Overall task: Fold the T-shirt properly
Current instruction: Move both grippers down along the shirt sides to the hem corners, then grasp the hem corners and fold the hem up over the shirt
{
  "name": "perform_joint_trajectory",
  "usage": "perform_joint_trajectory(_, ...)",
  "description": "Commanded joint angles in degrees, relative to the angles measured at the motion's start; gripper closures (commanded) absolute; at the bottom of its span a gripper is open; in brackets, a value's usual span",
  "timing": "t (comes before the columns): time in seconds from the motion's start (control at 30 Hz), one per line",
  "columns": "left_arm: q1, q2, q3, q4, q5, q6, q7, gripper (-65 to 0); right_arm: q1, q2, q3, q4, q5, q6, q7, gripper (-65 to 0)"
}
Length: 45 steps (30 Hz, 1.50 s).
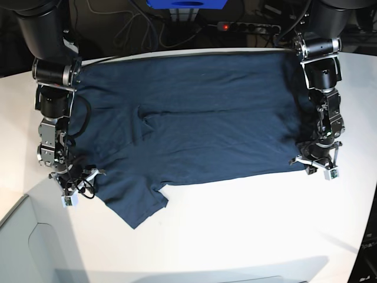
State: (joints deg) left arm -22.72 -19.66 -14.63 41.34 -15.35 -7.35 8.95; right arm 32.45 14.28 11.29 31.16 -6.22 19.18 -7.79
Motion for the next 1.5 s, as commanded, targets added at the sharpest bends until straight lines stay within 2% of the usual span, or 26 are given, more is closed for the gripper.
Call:
perform_joint_trajectory(0.0, -0.71, -0.43, 0.08, 0.37, 0.37, 0.28, 1.2, 0.0, 1.36, 0.62, 0.1, 0.71, -0.07, -0.32, -0.43, -24.7)
perform_joint_trajectory(0.17, 0.08, -0.43, 0.08, 0.37, 0.37, 0.28, 1.2, 0.0, 0.92, 0.62, 0.01, 0.71, -0.07, -0.32, -0.87, -21.7)
perform_joint_trajectory(0.23, 0.35, -0.43, 0.08, 0.37, 0.37, 0.28, 1.12, 0.0, 0.92, 0.71, 0.01, 0.71, -0.07, -0.32, -0.87, -12.7)
perform_joint_trajectory(0.3, 0.43, -0.43, -0.18, 0.37, 0.28, 0.28, 1.12, 0.0, 0.74, 0.71, 0.01, 0.8, -0.07, -0.32, -0.87, 0.0)
perform_joint_trajectory(0.43, 1.23, -0.43, -0.44, 3.01, -0.95, 0.28, 1.2, 0.0, 0.65, 0.62, 0.36, 1.24, 0.28, -0.06, -0.87, 0.0)
perform_joint_trajectory(0.57, 5.97, -0.87, -0.44, 11.62, -6.67, 0.28, 1.38, 0.0, 0.56, 0.62, 0.62, 1.33, 0.81, 0.03, -0.43, -0.1)
perform_joint_trajectory(0.63, 7.82, -0.96, -0.44, 15.23, -8.87, 0.28, 1.38, 0.0, 0.56, 0.71, 0.62, 2.38, 3.19, 0.03, -0.34, -0.1)
perform_joint_trajectory(0.77, 10.19, -0.96, -0.44, 20.33, -9.48, 0.28, 1.38, 0.0, -3.48, 1.06, 0.54, 10.91, 7.14, 0.03, -1.13, -0.1)
perform_joint_trajectory(1.03, 14.85, 0.01, -3.26, 30.44, -9.48, 0.28, 1.38, 0.0, -14.56, 1.15, 0.62, 34.47, 7.58, 0.03, -6.41, -0.1)
perform_joint_trajectory(1.3, 15.47, 4.14, -13.63, 40.81, -9.48, -0.25, 13.34, 0.0, -24.05, 0.71, 7.74, 49.77, 7.67, 0.12, -9.92, -0.1)
perform_joint_trajectory(1.47, 16.35, 5.55, -15.48, 44.42, -9.48, -0.25, 15.88, 0.0, -28.53, 0.71, 8.8, 54.43, 7.76, 0.12, -9.66, -0.1)
